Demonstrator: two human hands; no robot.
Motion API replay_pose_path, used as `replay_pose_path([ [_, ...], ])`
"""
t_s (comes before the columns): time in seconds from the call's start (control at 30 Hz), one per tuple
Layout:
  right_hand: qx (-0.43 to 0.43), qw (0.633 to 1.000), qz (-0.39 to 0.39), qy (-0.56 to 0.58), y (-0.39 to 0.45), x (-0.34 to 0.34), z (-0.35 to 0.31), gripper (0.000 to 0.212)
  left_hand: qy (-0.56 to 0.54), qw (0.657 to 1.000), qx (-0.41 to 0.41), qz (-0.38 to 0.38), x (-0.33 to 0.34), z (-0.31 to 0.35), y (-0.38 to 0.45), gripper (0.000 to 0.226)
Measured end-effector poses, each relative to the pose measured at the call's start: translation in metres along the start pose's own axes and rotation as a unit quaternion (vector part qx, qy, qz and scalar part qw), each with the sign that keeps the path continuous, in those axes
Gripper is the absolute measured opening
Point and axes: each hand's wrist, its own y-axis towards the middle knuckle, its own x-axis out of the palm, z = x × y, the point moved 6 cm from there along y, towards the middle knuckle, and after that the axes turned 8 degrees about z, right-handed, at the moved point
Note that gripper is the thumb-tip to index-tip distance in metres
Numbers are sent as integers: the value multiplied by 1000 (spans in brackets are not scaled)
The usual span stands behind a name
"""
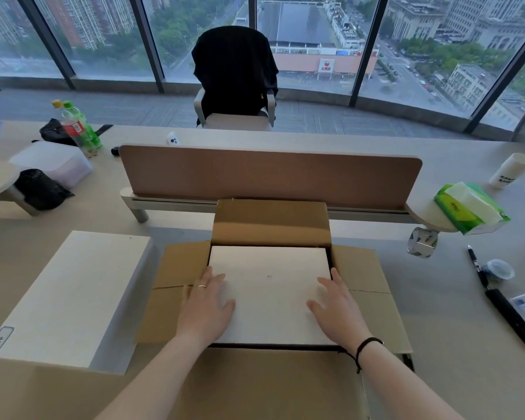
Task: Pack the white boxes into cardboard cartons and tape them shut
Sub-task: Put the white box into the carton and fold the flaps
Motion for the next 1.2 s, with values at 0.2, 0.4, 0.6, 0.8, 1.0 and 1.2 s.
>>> replay_pose_path([
  [0.2,81,994,65,20,18,-35,33,67,-96,971,-197,91,-28,-77,7,70],
  [0.4,241,966,90,-5,32,-52,90,103,-176,934,-299,84,-38,-110,7,80],
  [0.6,249,961,117,-9,34,-65,83,106,-166,938,-260,158,-74,-82,16,58],
  [0.8,188,965,170,-61,27,-99,44,63,-99,963,-162,193,-121,-25,11,40],
  [1.0,84,981,143,-105,22,-102,-21,50,-47,987,-14,152,-110,58,4,26],
  [1.2,-30,996,20,-79,7,-38,-56,53,-6,1000,23,1,-34,73,-12,41],
])
